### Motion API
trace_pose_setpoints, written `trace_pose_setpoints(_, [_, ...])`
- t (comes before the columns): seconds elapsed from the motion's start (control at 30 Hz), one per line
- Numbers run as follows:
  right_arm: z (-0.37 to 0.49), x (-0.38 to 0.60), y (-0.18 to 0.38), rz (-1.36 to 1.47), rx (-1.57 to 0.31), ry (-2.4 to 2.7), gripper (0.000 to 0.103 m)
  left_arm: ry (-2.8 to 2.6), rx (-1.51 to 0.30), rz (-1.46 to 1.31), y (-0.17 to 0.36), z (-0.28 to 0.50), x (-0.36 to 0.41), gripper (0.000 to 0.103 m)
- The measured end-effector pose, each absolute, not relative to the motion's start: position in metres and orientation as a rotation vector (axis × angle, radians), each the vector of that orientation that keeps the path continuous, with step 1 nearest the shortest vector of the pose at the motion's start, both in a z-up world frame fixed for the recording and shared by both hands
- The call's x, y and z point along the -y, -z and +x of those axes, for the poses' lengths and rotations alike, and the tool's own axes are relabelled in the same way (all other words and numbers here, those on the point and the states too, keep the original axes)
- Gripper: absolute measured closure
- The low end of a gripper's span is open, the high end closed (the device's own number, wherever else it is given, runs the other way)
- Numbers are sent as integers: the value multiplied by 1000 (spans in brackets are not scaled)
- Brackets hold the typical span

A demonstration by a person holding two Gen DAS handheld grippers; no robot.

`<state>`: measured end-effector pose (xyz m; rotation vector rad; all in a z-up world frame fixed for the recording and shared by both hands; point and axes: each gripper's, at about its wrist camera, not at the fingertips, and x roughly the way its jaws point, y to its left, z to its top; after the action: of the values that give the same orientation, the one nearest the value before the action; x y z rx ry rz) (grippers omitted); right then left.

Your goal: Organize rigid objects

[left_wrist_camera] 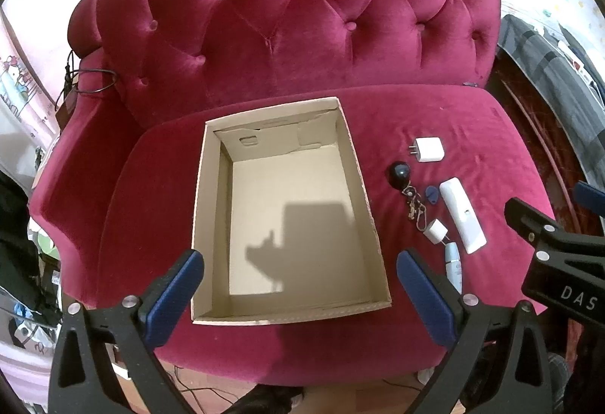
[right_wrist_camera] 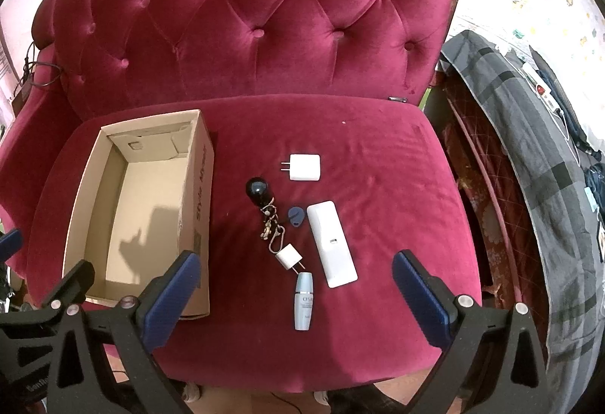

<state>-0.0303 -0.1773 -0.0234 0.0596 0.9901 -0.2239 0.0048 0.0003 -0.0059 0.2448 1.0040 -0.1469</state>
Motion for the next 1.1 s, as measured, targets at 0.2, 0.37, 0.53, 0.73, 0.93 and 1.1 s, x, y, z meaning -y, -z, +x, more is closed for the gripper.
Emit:
trace_pose_setpoints(0.2, [-30, 177, 25, 59, -987, 222, 0, 155, -1008, 242, 6, 6, 0, 0])
trace_pose_setpoints(0.37, [-30, 177, 25, 58, -989, 223, 0, 156, -1005, 248, 6, 7, -2, 0])
trace_pose_setpoints(0.53, [-29, 176, 25, 58, -986, 222, 0, 161, -1004, 246, 7, 6, -2, 0])
trace_pose_setpoints(0.73, [-29, 176, 25, 79, -968, 221, 0, 164, -995, 247, 8, 6, -2, 0])
trace_pose_setpoints(0.93, [-27, 175, 29, 68, -963, 219, 0, 166, -998, 243, 10, 9, -1, 0])
trace_pose_setpoints(1.1, [-25, 176, 31, 69, -960, 222, 0, 163, -996, 244, 12, 16, -3, 0])
